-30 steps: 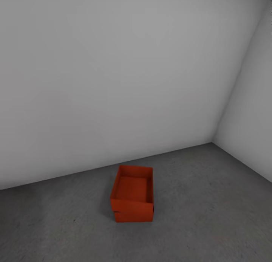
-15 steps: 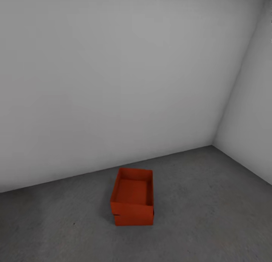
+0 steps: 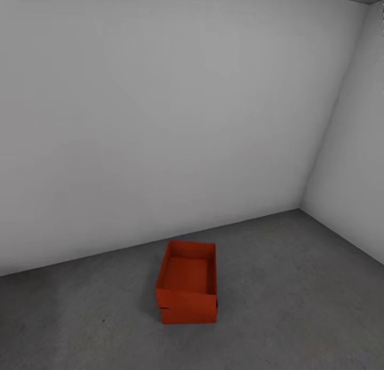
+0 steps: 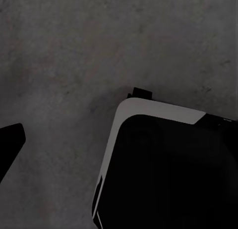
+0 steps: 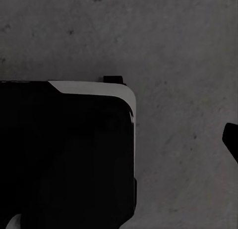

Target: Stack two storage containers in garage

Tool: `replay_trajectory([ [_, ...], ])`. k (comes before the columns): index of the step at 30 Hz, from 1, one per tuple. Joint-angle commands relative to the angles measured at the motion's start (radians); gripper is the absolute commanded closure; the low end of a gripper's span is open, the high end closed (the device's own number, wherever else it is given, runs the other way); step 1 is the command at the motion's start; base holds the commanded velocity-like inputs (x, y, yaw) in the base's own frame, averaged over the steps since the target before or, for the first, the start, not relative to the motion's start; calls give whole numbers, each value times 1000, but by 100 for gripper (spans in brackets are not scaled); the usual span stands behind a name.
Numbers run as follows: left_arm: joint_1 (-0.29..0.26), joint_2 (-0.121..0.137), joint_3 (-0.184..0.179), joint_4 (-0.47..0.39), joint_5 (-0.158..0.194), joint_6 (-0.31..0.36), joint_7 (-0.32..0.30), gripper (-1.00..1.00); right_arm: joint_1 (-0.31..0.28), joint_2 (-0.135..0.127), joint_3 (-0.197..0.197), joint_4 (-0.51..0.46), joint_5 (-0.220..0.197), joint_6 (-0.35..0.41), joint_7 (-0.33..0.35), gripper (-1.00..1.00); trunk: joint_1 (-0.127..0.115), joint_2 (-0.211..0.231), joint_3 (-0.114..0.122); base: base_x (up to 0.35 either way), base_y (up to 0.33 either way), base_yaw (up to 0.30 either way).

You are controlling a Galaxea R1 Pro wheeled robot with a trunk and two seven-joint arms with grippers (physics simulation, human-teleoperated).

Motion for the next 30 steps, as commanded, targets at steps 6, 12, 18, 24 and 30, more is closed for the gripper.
replay_trajectory([
  [6,-1,0,-9,0,7,-2,3,-100,-1,0,1,3,1,-6,-4,-100,0,-1,8,0,0,0],
  [12,-1,0,-9,0,7,-2,3,-100,-1,0,1,3,1,-6,-4,-100,0,-1,18,0,0,0],
  [18,0,0,-9,0,7,-2,3,-100,-1,0,1,3,1,-6,-4,-100,0,-1,28,0,0,0],
  [24,-1,0,-9,0,7,-2,3,-100,-1,0,1,3,1,-6,-4,-100,0,-1,38,0,0,0],
  [30,-1,0,-9,0,7,-2,3,-100,-1,0,1,3,1,-6,-4,-100,0,-1,47,0,0,0],
])
